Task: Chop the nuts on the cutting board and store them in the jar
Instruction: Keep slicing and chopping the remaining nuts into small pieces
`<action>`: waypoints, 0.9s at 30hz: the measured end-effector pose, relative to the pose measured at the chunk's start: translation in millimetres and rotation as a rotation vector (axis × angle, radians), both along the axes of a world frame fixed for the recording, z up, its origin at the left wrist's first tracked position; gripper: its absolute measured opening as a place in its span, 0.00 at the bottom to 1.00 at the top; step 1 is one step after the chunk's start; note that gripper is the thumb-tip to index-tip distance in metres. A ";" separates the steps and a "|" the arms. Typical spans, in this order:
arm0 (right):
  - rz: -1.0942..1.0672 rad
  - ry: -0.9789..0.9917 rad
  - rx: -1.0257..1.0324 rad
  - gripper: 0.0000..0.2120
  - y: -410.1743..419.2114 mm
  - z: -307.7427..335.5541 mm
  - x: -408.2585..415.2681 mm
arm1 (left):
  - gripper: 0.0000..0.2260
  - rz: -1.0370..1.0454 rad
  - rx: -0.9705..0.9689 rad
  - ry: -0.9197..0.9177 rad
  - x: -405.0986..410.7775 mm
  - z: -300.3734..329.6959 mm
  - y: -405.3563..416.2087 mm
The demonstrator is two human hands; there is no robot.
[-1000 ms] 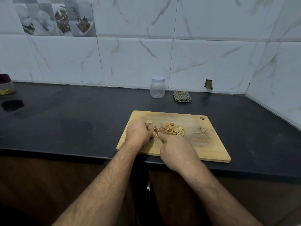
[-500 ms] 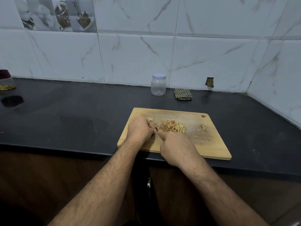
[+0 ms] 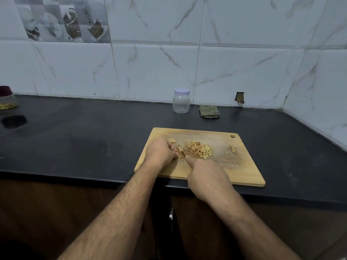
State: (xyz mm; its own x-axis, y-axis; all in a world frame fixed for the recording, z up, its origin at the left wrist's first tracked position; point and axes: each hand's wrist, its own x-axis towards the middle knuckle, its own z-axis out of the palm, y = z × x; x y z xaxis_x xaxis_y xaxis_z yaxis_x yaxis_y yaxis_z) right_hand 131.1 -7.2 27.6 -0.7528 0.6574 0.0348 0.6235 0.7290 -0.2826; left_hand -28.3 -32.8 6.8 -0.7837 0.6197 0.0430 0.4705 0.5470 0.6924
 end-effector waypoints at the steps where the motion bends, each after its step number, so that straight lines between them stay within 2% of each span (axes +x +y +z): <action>1: -0.007 0.005 -0.003 0.31 1.3 1.1 -1.4 | 0.02 -0.003 -0.002 -0.003 -0.6 -0.1 0.0; 10: 0.022 0.091 -0.067 0.30 2.2 -0.9 -9.0 | 0.03 0.003 0.013 -0.007 -2.1 -0.9 0.9; 14: 0.022 0.084 -0.056 0.29 2.4 -2.8 -11.0 | 0.05 0.001 0.016 0.020 -1.8 -4.2 1.0; 27: 0.018 0.074 -0.063 0.30 2.9 -2.7 -9.5 | 0.05 -0.019 0.038 0.036 -2.4 -6.1 0.1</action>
State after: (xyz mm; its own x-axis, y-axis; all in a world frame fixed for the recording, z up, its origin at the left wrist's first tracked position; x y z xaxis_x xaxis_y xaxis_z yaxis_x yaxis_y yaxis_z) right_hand 121.5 -4.3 25.0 -0.7615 0.6462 0.0501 0.5860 0.7195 -0.3727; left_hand -30.7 -32.7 0.8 -0.7694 0.6316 0.0952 0.5057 0.5113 0.6948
